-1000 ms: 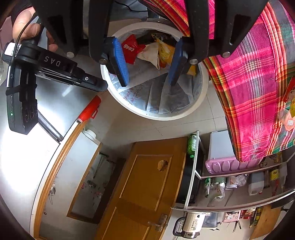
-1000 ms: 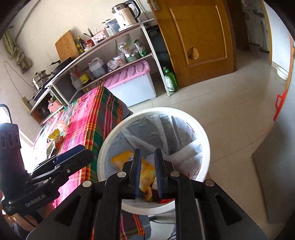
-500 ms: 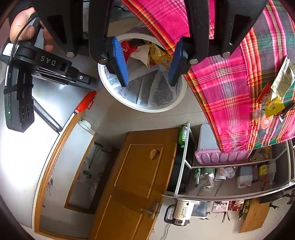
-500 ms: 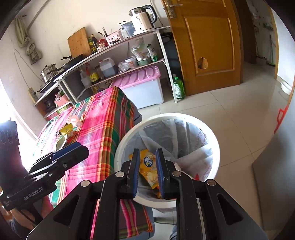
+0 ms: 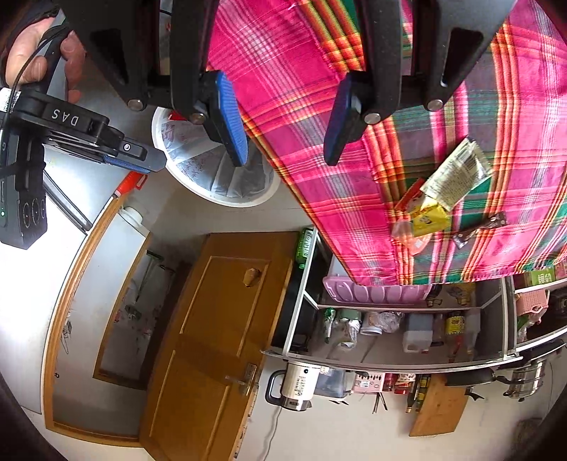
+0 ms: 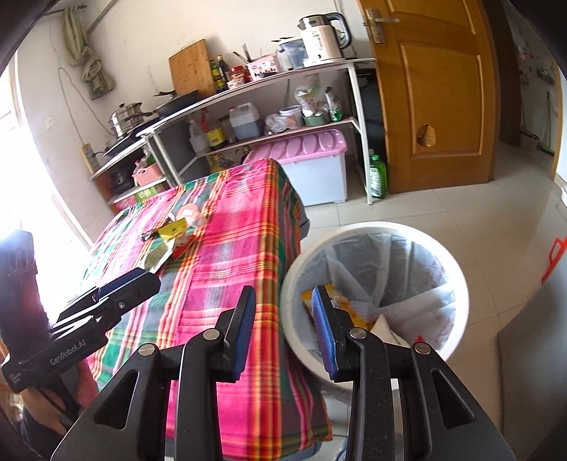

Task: Collect trash
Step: 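Move both open tools back over the table trash, then grasp the printed paper receipt with the left tool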

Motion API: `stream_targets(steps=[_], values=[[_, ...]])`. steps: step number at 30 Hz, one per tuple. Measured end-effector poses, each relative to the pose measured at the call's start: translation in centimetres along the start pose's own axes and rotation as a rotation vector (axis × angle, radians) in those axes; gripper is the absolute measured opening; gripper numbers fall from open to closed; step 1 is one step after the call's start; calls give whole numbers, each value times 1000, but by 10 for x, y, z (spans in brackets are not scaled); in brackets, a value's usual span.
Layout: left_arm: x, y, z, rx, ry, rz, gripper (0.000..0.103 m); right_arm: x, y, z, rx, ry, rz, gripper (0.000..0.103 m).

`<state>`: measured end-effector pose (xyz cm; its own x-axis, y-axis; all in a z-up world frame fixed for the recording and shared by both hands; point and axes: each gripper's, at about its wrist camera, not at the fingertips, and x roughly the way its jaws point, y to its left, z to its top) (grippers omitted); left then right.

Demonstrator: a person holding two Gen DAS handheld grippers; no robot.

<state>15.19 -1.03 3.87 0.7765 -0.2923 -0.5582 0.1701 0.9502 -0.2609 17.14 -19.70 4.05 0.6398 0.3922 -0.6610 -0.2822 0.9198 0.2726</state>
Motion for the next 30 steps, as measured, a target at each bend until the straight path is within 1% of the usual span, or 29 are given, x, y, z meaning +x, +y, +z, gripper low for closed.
stream_targets(steps=[6,13,18,22,30], values=[[-19,30,-6,-31,-22,66,47,7,24,-1,-36,10,32,35],[-31,60,-10,-63,-37,124,47,18,44,-1,-71,26,68,35],[-31,75,-10,-74,-36,160,47,27,55,3,-88,33,91,37],[-29,87,-8,-75,-34,183,51,36,62,7,-100,40,101,37],[-14,114,1,-83,-17,228,52,55,74,15,-123,56,114,37]])
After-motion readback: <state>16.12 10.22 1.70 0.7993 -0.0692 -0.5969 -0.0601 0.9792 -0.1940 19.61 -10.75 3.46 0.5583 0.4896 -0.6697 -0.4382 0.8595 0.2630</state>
